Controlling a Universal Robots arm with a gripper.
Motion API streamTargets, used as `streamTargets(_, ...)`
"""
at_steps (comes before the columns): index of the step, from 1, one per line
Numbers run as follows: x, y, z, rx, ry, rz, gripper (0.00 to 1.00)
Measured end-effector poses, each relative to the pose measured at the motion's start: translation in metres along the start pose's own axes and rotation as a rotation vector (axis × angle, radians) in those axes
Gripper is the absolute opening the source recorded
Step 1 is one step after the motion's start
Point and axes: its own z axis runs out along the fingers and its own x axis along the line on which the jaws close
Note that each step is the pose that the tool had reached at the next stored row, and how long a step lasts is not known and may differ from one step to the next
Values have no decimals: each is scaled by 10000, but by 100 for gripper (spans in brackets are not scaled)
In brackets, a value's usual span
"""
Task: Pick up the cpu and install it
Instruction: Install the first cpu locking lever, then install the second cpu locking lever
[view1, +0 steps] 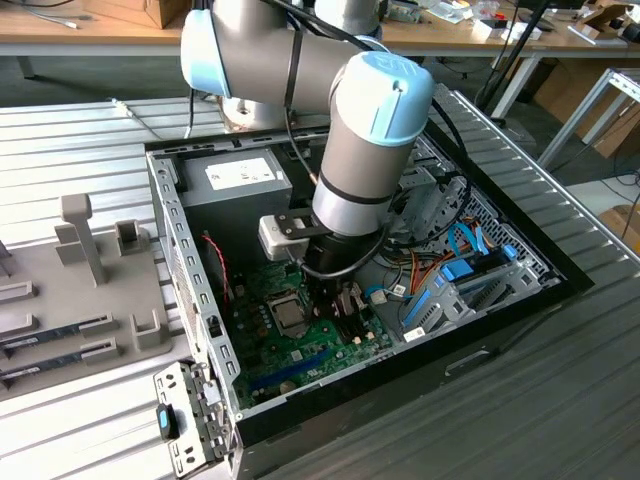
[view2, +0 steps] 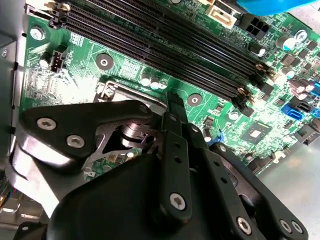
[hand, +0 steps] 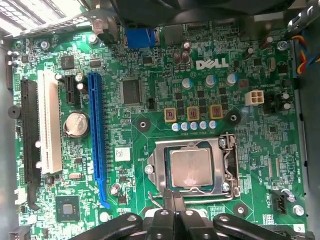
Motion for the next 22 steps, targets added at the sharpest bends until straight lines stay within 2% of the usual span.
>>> streamTargets(2, 24, -118, 2, 3, -30, -25, 11)
streamTargets(3, 26, -130, 1, 2, -30, -25, 11)
streamTargets(6, 28, -142, 0, 0, -47, -24, 11)
streamTargets(10, 28, -142, 6, -8, -170, -29, 11)
streamTargets(15, 27, -145, 39, -9, -196, -31, 11)
streamTargets(18, 30, -145, -2, -2, -228, -32, 11)
streamTargets(22, 47, -138, -134, -10, -215, -32, 11)
